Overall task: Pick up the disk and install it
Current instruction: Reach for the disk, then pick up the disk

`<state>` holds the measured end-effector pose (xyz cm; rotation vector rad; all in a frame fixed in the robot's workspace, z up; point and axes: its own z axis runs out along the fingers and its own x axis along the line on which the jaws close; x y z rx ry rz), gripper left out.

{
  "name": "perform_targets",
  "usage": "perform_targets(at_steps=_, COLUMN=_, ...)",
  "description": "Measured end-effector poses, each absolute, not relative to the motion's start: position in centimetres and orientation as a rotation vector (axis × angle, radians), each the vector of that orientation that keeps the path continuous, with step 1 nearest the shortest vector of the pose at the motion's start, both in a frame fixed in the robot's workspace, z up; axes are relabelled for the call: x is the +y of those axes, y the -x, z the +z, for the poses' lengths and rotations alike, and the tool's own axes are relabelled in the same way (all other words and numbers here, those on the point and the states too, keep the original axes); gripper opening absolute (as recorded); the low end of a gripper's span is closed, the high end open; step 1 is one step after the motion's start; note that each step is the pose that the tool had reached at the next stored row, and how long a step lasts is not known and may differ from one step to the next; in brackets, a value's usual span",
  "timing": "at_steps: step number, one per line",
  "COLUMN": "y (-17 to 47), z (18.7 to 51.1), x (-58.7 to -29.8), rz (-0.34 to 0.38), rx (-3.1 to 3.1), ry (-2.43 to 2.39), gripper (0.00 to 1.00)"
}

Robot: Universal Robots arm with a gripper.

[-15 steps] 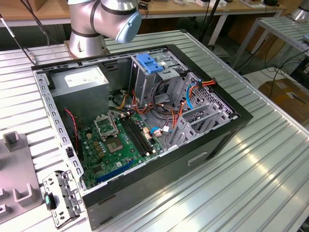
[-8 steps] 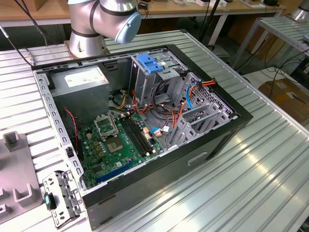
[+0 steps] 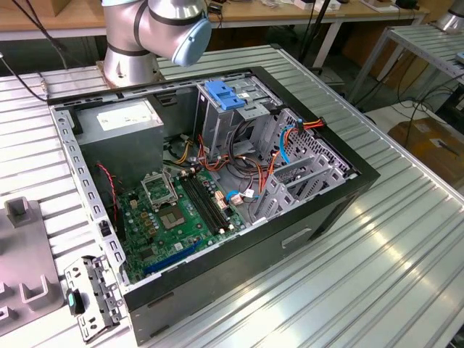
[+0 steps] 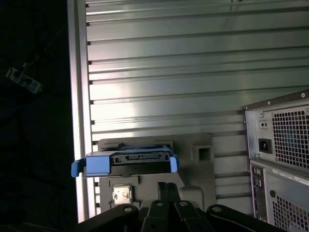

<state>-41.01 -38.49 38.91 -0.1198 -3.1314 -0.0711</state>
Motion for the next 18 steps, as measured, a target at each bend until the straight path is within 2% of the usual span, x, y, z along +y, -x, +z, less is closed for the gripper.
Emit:
perform_targets(at_steps=12, y=46.8, z=38.4, x=-37.5, rz=-0.07, rx=-3.123, ry=0.12, gripper=0.11)
perform_targets(at_steps=18, y=47.3, z=38.3, x=-37.4, rz=-0.07, rx=-3.119, ry=0.12, gripper=0.11)
